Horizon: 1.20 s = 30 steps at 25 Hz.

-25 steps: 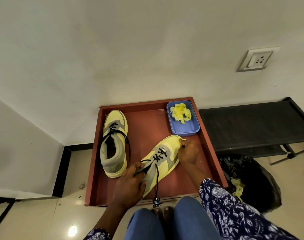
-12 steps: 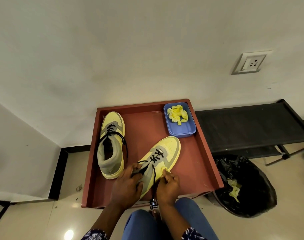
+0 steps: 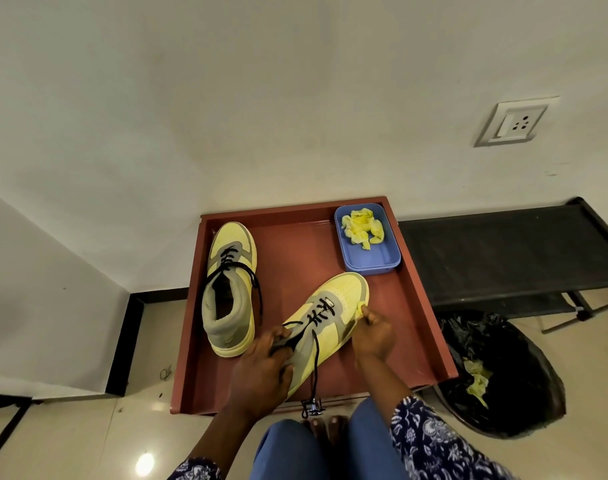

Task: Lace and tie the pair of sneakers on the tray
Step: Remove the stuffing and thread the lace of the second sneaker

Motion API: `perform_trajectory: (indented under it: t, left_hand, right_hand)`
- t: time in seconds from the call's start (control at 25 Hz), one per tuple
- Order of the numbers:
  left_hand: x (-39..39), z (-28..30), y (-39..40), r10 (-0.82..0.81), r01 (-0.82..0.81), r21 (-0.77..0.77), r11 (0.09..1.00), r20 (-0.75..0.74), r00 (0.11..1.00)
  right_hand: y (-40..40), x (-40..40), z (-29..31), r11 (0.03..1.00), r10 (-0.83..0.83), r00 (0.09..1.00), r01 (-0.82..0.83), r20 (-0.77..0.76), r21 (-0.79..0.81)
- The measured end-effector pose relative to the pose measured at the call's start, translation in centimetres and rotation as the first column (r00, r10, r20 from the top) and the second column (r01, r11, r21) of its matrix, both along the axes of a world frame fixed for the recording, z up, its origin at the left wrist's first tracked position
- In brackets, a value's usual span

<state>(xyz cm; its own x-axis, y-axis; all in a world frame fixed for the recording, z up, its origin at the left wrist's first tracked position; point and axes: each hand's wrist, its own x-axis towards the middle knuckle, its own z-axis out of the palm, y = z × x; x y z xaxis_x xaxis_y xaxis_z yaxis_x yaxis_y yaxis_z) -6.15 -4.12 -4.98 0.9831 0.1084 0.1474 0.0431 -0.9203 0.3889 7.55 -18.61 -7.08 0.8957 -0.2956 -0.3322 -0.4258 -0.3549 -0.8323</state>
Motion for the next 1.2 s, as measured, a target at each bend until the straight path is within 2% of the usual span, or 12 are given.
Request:
perform_trajectory:
  t: [0.32,0.52,0.76,0.92,1.04,1.2]
  left_hand:
    - [-0.1,-0.1,0.1,0.003,-0.003,-0.002,1.000,-0.007,1.000]
    - [0.0,-0.1,0.2,0.003,-0.003,-0.005,1.000,0.001,1.000]
    - [0.0,0.3,0.0,0.011,-0.011,0.003,1.000,-0.025,1.000]
    - [0.0,0.5,0.0,0.046,-0.047,-0.004,0.999,-0.033,0.998]
    - [0.2,0.8,-0.6,0.122,-0.123,-0.024,0.992,-0.040,0.992]
    - [0.8,1.4,-2.1,0.247,-0.248,-0.026,0.968,-0.039,0.968]
  right_hand:
    - [-0.4,5.4,1.5,0.987,0.119,0.992,-0.123,-0.043,-0.107]
    - [-0.4,4.8,0.8,0.968,0.189,0.982,-0.191,-0.026,-0.162]
    - [0.9,-1.5,-1.6,0.989,0.084,0.996,-0.083,0.007,-0.126]
    - [1.5,-5.3,-1.6,0.998,0.064,0.998,-0.064,-0.025,-0.028]
    - [0.7,-5.4,-1.3,0.993,0.052,0.996,-0.043,-0.074,0.108]
    - [-0.4,-4.2,-0.8,0.988,0.046,0.993,-0.029,-0.109,0.153]
